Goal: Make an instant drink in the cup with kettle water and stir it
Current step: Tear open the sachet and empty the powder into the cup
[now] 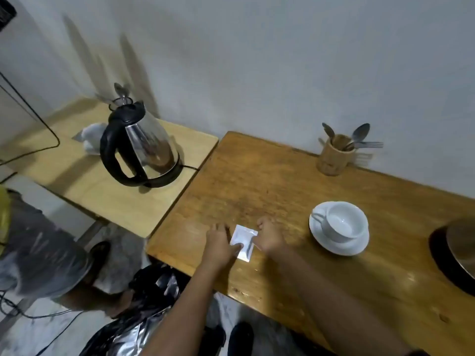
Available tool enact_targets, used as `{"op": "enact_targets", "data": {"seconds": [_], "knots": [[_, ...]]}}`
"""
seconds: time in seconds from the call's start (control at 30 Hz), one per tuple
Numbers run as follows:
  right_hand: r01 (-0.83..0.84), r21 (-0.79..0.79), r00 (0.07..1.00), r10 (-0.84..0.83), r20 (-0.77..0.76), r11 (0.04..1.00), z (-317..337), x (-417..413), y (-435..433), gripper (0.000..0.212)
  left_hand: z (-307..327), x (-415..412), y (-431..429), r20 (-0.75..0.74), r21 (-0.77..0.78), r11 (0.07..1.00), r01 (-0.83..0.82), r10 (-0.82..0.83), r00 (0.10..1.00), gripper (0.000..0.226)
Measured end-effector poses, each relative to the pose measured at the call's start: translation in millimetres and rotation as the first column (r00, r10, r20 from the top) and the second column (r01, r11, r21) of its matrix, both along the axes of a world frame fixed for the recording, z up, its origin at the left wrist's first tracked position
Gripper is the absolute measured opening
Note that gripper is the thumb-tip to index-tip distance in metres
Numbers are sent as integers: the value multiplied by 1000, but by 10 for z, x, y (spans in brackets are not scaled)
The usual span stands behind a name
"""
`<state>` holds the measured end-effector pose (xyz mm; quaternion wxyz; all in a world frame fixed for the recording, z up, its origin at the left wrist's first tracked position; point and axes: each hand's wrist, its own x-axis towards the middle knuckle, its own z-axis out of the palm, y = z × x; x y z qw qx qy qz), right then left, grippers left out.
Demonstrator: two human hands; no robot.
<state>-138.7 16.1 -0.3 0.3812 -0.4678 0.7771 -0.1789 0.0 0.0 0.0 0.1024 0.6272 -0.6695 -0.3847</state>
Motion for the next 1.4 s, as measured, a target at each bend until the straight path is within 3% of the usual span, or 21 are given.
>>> {"op": "enact_targets", "data": {"seconds": [0.1, 0.3, 0.4, 0.5, 0.57, 0.67, 0.8, 0.97, 1.17, 1.3, 1.4], "knots": [[-84, 26, 995, 86, -51, 996, 3, 63, -53, 30, -9, -35, -21, -64, 37, 999, -12, 14, 998, 41], [-215, 99, 964, 227, -135, 972, 24, 121, -148, 30, -30, -66, -85, 19, 56, 996, 72, -73, 997, 25], [-269, 95, 943, 282, -177, 959, 55, 90, -151, 33, -39, -48, -103, -19, 26, 993, 118, -118, 993, 13], [-277, 31, 949, 279, -146, 960, 99, 15, -130, 21, -75, 36, -84, -125, 29, 994, 107, -102, 987, 33], [-277, -30, 960, 275, -54, 961, 186, -43, -106, 30, -59, 108, -77, -273, 106, 992, 66, -35, 961, 23], [-323, -95, 946, 320, -48, 942, 429, -123, -68, 24, 146, 163, -157, -459, 158, 983, 98, -15, 888, 9], [-226, -199, 974, 215, -74, 954, 834, -330, -48, 10, 612, -43, -328, -607, 157, 970, 185, -53, 793, 7], [-92, -267, 996, 90, -19, 959, 1435, -735, 55, 14, 996, -523, -419, -583, -2, 945, 327, -267, 768, 12], [119, -342, 992, -126, 3, 932, 1757, -1180, 359, 16, 1285, -1174, -322, -623, -82, 906, 415, -372, 688, 16], [228, -357, 968, -249, -13, 906, 1742, -1385, 541, 17, 1335, -1521, -190, -589, -94, 884, 459, -421, 690, 11], [250, -367, 961, -274, -15, 896, 1735, -1499, 665, 17, 1372, -1705, -118, -605, -30, 895, 445, -371, 705, 8]]}}
